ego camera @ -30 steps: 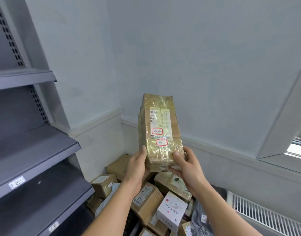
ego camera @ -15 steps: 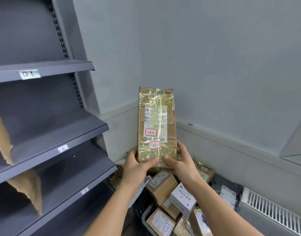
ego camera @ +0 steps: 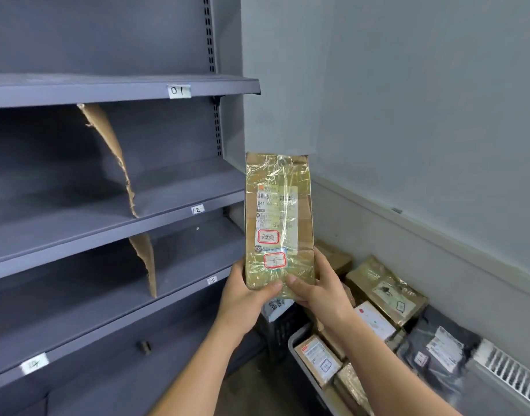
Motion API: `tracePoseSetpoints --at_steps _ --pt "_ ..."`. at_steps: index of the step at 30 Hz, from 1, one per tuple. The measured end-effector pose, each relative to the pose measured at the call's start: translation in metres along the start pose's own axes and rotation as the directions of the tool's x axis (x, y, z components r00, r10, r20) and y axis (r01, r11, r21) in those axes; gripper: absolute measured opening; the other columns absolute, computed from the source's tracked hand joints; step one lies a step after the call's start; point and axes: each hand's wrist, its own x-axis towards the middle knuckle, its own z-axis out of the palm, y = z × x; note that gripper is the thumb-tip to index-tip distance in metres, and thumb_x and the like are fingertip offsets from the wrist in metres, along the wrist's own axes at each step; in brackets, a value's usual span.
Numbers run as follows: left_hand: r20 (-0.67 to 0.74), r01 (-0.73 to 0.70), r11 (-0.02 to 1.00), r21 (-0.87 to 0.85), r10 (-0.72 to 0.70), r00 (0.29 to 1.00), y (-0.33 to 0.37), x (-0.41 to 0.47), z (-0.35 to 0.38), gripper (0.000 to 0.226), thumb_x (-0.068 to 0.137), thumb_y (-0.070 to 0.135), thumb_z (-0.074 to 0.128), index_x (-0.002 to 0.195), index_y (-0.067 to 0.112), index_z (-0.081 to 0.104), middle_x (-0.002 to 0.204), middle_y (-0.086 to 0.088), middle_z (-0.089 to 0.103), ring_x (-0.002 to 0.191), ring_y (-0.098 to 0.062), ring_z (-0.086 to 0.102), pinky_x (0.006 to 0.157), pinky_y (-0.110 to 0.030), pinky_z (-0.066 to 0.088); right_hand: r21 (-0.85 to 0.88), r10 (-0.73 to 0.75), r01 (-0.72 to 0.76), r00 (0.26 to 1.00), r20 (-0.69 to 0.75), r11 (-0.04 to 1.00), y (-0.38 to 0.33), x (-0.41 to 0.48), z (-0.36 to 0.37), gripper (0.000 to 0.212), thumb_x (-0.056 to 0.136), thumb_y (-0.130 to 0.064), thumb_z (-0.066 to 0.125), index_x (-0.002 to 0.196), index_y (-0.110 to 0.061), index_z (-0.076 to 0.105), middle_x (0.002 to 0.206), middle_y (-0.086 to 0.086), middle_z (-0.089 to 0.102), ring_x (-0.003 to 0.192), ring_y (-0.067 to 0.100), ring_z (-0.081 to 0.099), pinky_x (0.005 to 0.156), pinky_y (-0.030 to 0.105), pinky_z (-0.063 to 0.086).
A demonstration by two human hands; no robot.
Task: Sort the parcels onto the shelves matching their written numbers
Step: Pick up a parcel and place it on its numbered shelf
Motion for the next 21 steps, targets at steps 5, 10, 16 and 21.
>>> tracePoseSetpoints --at_steps 5,10,16,21 --pt "-0.141 0.0 0.997 0.081 0.011 0.99 0.003 -0.029 -0.024 0.055 0.077 0.013 0.084 0.121 0.028 0.055 0.105 0.015 0.074 0.097 0.0 0.069 0.084 -0.024 0.053 -0.024 -0.022 0.025 0.994 0.111 0.999 0.002 -0.003 0.024 0.052 0.092 -0.004 0.069 0.127 -0.039 0.052 0.119 -0.006 0.072 0.112 0.017 0.068 0.099 0.05 0.054" --pt "-0.298 0.009 0.991 0.135 0.032 0.954 0.006 -0.065 -0.038 0.059 0.074 0.013 0.086 0.121 0.032 0.055 0.105 0.018 0.073 0.097 0.0 0.068 0.087 -0.028 0.055 -0.045 -0.051 0.066 0.96 0.274 0.997 0.005 -0.009 0.044 0.055 0.091 -0.001 0.069 0.135 -0.03 0.049 0.12 -0.004 0.071 0.114 0.016 0.067 0.099 0.049 0.054" --pt "-0.446 0.017 0.991 0.135 0.045 0.894 0.008 -0.119 -0.046 0.062 0.076 0.009 0.084 0.125 0.034 0.056 0.108 0.019 0.072 0.1 -0.001 0.067 0.084 -0.026 0.056 -0.019 -0.034 0.048 0.889 0.457 0.999 0.015 -0.027 0.064 0.059 0.091 -0.002 0.069 0.139 -0.027 0.046 0.126 -0.001 0.068 0.118 0.019 0.065 0.101 0.051 0.052" --pt "-0.584 0.05 0.995 0.082 0.008 0.811 0.007 -0.173 -0.073 0.06 0.078 0.0 0.079 0.125 0.03 0.058 0.106 0.017 0.073 0.097 0.0 0.068 0.076 -0.018 0.055 -0.001 -0.037 0.047 0.799 0.6 0.999 0.017 -0.053 0.106 0.062 0.091 0.002 0.067 0.14 -0.029 0.046 0.126 -0.003 0.068 0.118 0.017 0.065 0.1 0.047 0.054"
